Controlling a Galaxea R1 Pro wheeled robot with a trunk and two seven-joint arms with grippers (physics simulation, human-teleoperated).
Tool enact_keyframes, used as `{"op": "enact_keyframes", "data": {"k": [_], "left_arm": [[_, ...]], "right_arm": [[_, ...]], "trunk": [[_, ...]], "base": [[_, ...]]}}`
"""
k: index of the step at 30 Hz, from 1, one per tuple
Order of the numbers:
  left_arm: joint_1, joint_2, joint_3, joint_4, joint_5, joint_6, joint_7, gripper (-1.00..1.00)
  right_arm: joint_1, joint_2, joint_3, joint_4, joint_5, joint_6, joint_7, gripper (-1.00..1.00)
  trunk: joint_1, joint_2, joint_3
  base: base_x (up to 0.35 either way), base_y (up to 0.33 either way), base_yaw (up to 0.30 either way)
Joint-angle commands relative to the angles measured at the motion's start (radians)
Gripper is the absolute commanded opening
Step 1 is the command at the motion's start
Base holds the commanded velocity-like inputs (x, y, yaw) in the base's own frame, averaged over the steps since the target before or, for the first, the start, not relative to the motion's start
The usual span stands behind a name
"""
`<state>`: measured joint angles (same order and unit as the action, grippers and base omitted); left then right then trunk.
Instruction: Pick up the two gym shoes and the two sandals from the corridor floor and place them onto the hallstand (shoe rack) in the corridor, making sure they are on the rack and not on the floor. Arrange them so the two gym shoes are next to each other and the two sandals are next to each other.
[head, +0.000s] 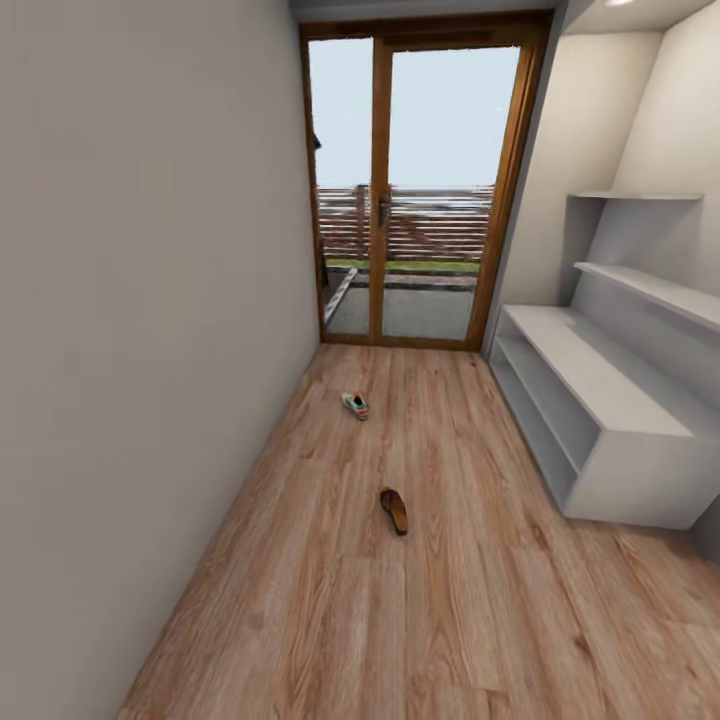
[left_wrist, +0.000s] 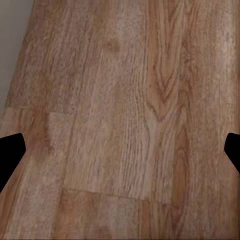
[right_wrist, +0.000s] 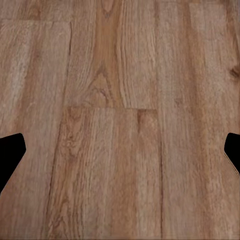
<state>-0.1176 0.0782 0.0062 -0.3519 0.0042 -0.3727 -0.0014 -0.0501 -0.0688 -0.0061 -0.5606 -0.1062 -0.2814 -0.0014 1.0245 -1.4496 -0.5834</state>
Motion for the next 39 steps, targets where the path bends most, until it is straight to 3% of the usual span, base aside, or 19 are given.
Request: {"op": "enact_keyframes", "data": {"k": [1,18,39], "left_arm": [[-0.001,0.000,0.000,0.001,0.000,-0.003,0.000,1.00],[-0.001,0.000,0.000,0.001,0.000,-0.003,0.000,1.00],[-0.001,0.000,0.000,0.001,0.001,-0.003,0.000,1.00]], "right_arm": [[-0.001,0.000,0.002,0.001,-0.010,-0.004,0.000,1.00],[-0.001,0.000,0.002,0.002,-0.010,-0.004,0.000,1.00],[-0.001,-0.001,-0.002,0.002,-0.010,-0.004,0.000,1.00]], "trunk": [[0.001,0.000,-0.001],[0.001,0.000,-0.001],[0.001,0.000,-0.001]], "base": [[0.322,-0.111,0.000],[0.310,-0.128,0.021],[0.293,-0.145,0.250]]}}
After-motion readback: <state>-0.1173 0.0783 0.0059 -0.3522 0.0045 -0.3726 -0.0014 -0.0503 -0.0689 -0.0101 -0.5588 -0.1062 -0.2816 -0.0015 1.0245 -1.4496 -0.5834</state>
